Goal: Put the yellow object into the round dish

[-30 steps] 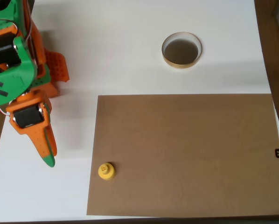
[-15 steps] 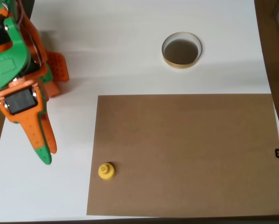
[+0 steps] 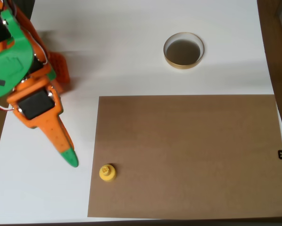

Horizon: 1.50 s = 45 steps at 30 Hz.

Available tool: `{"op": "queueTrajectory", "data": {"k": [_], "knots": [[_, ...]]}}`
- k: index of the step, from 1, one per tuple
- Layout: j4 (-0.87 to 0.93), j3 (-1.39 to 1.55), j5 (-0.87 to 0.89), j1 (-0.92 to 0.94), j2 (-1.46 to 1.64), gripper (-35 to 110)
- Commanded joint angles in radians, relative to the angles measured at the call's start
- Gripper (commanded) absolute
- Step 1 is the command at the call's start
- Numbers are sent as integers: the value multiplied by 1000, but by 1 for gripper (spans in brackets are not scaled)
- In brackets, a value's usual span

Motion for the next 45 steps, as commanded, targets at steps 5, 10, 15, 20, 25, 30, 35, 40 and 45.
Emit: {"op": "queueTrajectory", "data": {"k": [5, 10, 15, 20, 25, 30, 35, 40, 45], "knots": [[77, -245, -35, -14, -241, 28], [117, -360, -46, -17, -442, 27], [172, -483, -43, -14, -644, 27], [199, -541, -49, -23, -761, 28], [245, -591, -48, -51, -838, 28], [282, -627, -49, -78, -893, 29], [293, -629, -48, -94, -930, 28], [308, -627, -44, -106, -971, 28], [316, -632, -35, -109, -1029, 28]]}}
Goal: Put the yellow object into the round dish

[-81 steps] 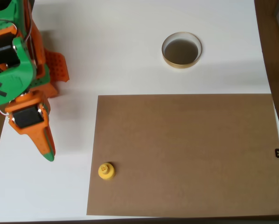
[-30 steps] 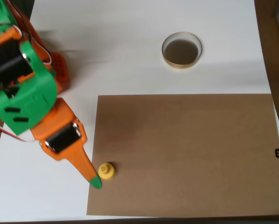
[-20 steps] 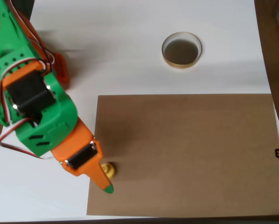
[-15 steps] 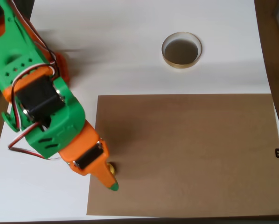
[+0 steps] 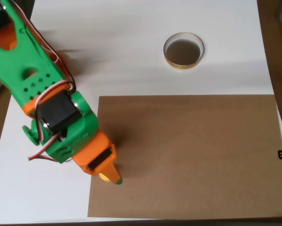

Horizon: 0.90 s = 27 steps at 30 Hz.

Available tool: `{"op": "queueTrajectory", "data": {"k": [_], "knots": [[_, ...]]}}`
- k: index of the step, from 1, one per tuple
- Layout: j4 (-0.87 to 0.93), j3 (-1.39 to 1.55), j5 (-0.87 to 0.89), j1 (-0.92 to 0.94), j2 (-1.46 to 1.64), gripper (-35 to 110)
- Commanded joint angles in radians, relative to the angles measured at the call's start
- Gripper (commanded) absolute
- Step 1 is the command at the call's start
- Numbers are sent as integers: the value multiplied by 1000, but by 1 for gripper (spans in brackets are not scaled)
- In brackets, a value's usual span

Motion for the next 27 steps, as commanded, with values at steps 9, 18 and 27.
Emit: {"op": "queueTrajectory", "data": {"k": [9, 18, 27], "knots": [[-38, -54, -14, 8, -77, 27], [-84, -63, -29, 29, -155, 26], [-103, -69, -37, 44, -176, 22]]}}
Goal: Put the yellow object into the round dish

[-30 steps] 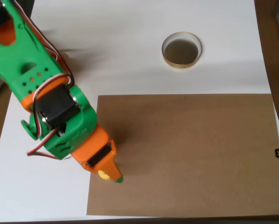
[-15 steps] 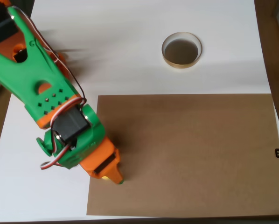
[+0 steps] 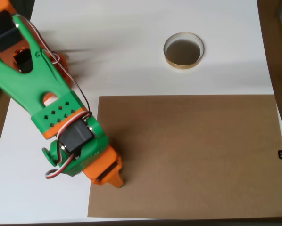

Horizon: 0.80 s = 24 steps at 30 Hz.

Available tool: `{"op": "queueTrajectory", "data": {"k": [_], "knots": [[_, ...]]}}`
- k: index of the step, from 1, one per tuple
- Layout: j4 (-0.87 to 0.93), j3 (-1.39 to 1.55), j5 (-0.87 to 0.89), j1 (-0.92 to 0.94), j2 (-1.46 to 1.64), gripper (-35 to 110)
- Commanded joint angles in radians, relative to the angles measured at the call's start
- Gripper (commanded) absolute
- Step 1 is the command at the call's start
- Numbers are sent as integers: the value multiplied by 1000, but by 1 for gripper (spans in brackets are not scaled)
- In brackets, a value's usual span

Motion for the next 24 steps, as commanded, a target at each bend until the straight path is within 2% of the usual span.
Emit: {"op": "queueTrajectory", "data": {"k": [1, 13, 19, 24], "knots": [[6, -64, -2, 28, 21, 21], [6, -94, -2, 31, 6, 12], [11, -120, 2, 28, -14, 0], [25, -124, 0, 21, 2, 0]]}}
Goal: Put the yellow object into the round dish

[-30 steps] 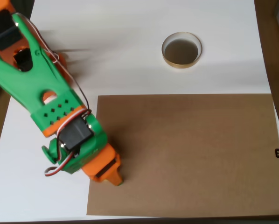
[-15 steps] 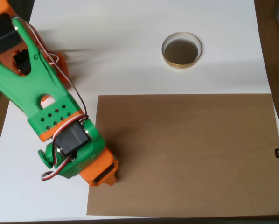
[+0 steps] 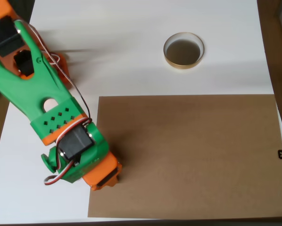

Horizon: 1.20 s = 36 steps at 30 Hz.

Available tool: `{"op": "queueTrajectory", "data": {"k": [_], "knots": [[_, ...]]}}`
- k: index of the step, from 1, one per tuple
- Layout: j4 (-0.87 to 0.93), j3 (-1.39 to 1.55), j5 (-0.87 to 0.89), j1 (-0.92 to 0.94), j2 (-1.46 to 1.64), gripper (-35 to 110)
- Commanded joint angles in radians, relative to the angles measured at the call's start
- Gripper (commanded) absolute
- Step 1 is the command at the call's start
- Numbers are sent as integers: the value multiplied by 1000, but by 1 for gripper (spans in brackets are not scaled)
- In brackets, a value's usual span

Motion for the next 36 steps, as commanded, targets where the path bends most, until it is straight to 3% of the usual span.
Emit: {"op": "queueTrajectory", "data": {"k": [1, 18, 36], "knots": [[25, -55, -15, 3, 51, 0], [144, -78, -17, -117, 291, 0], [187, -83, -20, -428, 347, 0]]}}
